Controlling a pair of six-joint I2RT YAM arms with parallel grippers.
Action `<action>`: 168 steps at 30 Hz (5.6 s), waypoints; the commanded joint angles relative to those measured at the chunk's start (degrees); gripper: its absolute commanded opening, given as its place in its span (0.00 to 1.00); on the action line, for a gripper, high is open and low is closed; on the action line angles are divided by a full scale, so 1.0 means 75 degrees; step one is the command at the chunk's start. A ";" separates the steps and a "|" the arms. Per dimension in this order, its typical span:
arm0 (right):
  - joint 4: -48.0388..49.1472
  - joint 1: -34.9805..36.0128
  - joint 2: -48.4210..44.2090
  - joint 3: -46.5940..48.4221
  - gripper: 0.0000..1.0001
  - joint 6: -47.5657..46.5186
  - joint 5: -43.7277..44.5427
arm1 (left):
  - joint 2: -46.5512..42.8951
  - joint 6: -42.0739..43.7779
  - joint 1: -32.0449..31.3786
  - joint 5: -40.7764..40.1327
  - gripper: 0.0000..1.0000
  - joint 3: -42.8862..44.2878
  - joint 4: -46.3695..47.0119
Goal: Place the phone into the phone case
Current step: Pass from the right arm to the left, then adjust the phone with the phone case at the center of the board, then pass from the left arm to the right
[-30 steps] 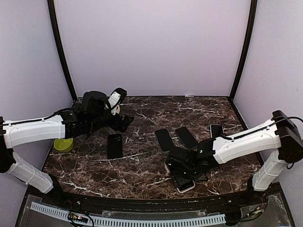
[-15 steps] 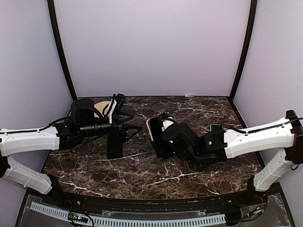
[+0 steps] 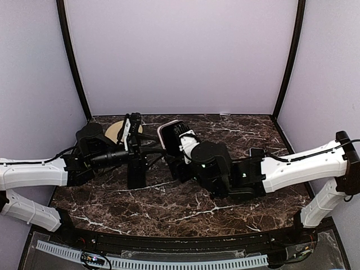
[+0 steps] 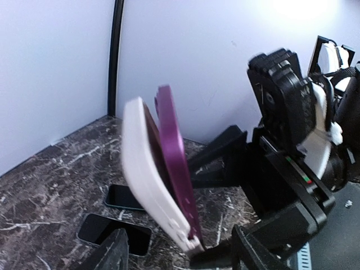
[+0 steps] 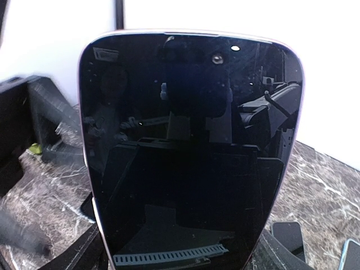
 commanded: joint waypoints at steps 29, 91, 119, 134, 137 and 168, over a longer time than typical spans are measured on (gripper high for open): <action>0.0664 0.0266 0.0546 0.0684 0.24 -0.0688 -0.0805 | -0.0159 0.0437 -0.0152 -0.0068 0.23 0.0047 0.0213; 0.1071 -0.1387 0.0894 -0.1431 0.99 -0.1045 -0.3124 | 0.3988 0.1287 -0.1717 -0.2787 0.20 -0.2141 0.6238; -0.0931 -0.2056 -0.2024 -0.1294 0.98 -0.2097 -0.6901 | 0.3005 0.0861 -0.1730 -0.1555 0.00 -0.1811 0.5351; -0.2125 -0.2311 -0.3800 -0.2161 0.96 -0.1765 -0.9233 | 0.1328 -0.0351 -0.1755 0.0644 0.00 -0.0819 0.3760; -0.1821 -0.2300 -0.3690 -0.2264 0.91 -0.1601 -0.9022 | 0.1333 -0.0470 -0.1805 0.0738 0.00 -0.0692 0.3755; -0.1182 -0.2278 -0.3470 -0.2744 0.00 -0.0344 -0.9137 | 0.1883 -0.1084 -0.2081 -0.0477 0.46 -0.0585 0.3499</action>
